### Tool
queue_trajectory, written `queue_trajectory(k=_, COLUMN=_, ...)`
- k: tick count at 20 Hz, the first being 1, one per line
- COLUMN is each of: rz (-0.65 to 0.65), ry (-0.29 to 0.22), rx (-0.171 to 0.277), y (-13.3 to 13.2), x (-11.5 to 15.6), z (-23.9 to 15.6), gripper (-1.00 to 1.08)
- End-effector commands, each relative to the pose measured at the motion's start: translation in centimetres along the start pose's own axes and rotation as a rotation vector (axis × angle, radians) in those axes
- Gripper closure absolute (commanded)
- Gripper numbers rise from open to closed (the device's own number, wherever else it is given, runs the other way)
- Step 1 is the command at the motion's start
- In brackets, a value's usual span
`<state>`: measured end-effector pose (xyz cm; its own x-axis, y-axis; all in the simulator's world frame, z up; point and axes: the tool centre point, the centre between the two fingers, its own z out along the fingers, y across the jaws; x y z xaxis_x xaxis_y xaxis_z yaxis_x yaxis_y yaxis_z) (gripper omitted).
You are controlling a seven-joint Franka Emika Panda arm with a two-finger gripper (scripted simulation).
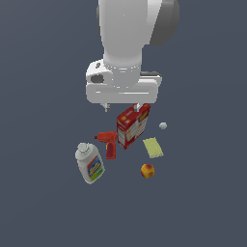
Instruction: Pick up a designated object from a clutter of objects.
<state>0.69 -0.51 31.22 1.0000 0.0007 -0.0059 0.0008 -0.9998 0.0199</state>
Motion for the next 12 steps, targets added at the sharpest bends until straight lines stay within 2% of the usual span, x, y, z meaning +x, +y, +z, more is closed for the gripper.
queue_trajectory(k=1, rz=0.032, ry=0.0, rx=0.001, y=-0.3, x=0.5, z=0.6, gripper=-0.92)
queue_trajectory(k=12, rz=0.256, ry=0.0, rx=0.01, y=-2.6, x=3.9, z=4.5, gripper=-0.92)
